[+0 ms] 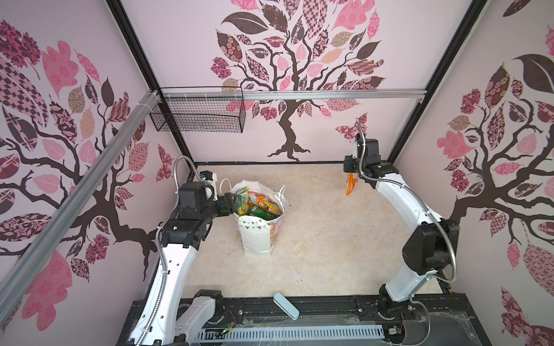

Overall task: Place the snacks into the paper bag
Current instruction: Pick up the snack from the top-right of the table, then place the snack in the paper bag.

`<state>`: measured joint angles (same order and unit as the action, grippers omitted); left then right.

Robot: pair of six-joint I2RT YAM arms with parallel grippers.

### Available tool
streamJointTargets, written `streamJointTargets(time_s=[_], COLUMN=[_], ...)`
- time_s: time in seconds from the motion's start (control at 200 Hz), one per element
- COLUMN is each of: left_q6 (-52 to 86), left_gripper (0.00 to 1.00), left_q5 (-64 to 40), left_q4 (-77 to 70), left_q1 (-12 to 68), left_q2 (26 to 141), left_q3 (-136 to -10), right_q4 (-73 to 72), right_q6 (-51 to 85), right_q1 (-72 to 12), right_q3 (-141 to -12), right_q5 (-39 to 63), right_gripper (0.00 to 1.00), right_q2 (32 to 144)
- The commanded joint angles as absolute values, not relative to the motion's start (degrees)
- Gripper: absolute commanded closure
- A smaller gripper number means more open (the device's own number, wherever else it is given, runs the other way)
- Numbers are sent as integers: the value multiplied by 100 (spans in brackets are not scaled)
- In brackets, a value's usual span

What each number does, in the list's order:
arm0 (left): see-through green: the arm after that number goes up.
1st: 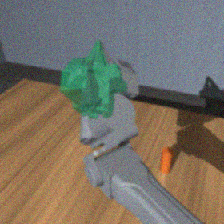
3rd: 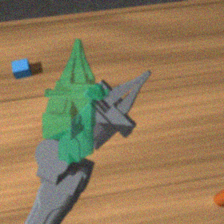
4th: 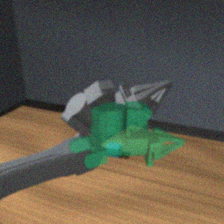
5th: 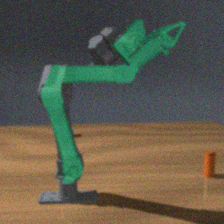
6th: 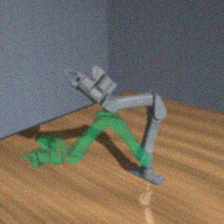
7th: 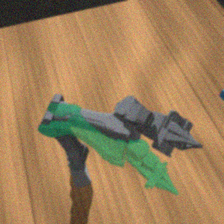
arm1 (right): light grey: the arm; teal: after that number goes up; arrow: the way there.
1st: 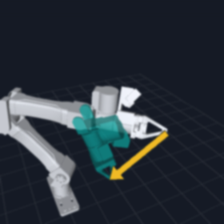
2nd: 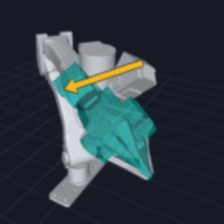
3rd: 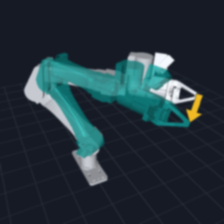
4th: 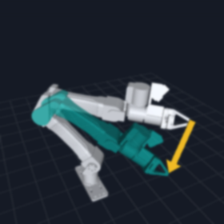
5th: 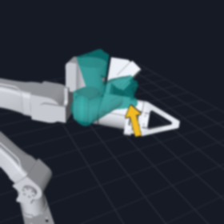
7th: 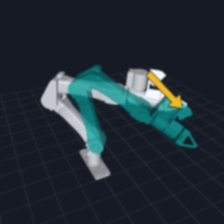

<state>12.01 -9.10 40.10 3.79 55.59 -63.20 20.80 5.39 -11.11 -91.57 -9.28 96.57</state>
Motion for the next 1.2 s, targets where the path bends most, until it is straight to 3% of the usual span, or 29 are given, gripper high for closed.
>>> streamJointTargets(time_s=[0.0, 0.275, 0.505, 0.78, 0.94, 1.195], left_q6=[1191, 1169, 1163, 1169, 1154, 1160], left_gripper=[31, 30, 30, 30, 31, 30], left_q5=[-886, -854, -825, -837, -799, -801], left_q4=[3920, 3929, 3924, 3927, 3920, 3914], left_q1=[356, 360, 360, 353, 355, 348], left_q2=[5511, 5493, 5453, 5476, 5453, 5439], left_q3=[-6169, -6164, -6146, -6143, -6135, -6135], right_q4=[1986, 2194, 2113, 1671, 1459, 1904], right_q6=[735, 841, 718, 284, -870, -700], right_q1=[-1099, -1341, -2185, -3789, -5316, -5537], right_q3=[-9495, -9957, -10365, -10624, -11056, -12418], right_q5=[-385, 145, 467, -449, -1946, -1291], right_gripper=[100, 100, 100, 100, 100, 100], right_q2=[9146, 8827, 8418, 8057, 8376, 9194])
